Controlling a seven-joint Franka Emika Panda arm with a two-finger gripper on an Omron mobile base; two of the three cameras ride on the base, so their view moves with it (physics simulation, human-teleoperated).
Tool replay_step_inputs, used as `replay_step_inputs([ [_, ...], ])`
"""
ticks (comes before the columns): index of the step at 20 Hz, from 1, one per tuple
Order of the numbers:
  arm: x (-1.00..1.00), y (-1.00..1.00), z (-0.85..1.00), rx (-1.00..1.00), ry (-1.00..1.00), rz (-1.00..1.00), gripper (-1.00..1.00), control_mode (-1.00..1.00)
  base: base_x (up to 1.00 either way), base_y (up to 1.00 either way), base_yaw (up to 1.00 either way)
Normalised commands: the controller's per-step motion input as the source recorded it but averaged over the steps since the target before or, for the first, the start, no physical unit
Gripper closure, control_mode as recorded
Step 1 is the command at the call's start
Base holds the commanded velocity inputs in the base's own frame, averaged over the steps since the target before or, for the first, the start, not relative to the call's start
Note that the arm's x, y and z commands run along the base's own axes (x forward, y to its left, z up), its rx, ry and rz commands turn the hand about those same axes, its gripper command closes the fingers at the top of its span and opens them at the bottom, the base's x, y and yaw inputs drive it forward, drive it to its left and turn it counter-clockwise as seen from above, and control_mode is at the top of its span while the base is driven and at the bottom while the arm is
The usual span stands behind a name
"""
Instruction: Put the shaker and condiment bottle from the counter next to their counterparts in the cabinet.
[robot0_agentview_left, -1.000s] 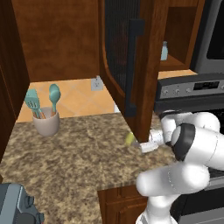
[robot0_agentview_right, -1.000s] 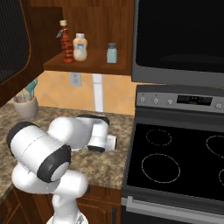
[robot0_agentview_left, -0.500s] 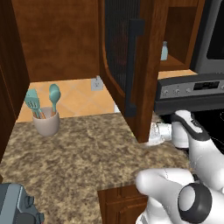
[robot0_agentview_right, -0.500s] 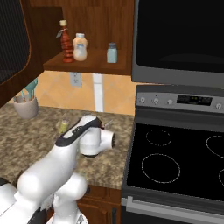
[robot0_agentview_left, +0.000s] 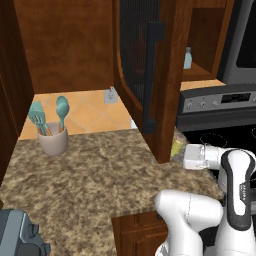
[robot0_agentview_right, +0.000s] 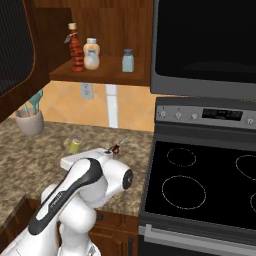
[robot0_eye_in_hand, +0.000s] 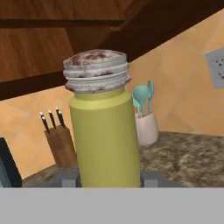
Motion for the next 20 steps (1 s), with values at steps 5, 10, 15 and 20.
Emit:
replay_step_inputs([
  [5, -0.07, 0.0, 0.67, -0.04, 0.03, -0.09, 1.0, -1.0, 0.0, 0.0, 0.0],
  [10, -0.27, -0.19, 0.72, -0.01, 0.06, -0.19, 1.0, -1.0, 0.0, 0.0, 0.0],
  [15, -0.44, -0.25, 0.58, 0.0, 0.06, -0.23, 1.0, -1.0, 0.0, 0.0, 0.0],
  [20, -0.47, -0.2, 0.54, 0.0, 0.01, -0.27, 1.0, -1.0, 0.0, 0.0, 0.0],
])
